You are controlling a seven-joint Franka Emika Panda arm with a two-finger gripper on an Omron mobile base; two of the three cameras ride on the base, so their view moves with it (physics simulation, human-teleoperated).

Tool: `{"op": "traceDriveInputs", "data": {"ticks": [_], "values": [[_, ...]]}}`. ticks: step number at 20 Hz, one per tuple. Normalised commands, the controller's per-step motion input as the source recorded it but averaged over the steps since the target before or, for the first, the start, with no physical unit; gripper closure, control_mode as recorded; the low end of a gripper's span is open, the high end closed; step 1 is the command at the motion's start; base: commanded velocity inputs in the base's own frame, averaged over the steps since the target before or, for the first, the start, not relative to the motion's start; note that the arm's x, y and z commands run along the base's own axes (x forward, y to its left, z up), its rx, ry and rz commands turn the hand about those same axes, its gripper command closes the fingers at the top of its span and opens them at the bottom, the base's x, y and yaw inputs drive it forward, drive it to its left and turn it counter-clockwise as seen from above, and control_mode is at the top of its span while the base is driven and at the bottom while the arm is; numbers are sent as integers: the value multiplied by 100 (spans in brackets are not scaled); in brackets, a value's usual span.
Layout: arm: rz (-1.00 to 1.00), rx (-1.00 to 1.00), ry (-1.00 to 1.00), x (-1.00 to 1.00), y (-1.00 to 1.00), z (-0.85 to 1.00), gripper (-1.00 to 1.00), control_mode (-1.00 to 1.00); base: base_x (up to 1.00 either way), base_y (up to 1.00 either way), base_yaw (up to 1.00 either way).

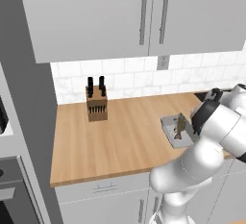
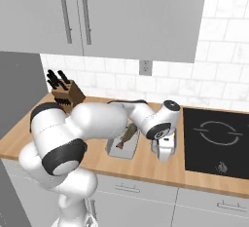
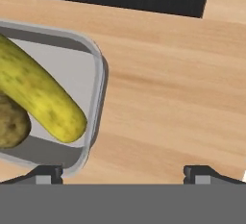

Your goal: Take the meat container that has the fish and place it on the second highest rack of the freezer. Then take the vegetable container that has the cucumber and potato and place it on the highest rack of the freezer.

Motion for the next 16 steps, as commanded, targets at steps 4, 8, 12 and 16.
{"op": "traceDriveInputs", "data": {"ticks": [4,8,12,16], "values": [[0,1,0,36,0,-19,-100,-100,0,0,0],[0,1,0,19,-6,-20,-100,-100,0,0,0],[0,0,0,9,-2,-24,-100,-100,0,0,0],[0,0,0,15,0,-25,-100,-100,0,0,0]]}}
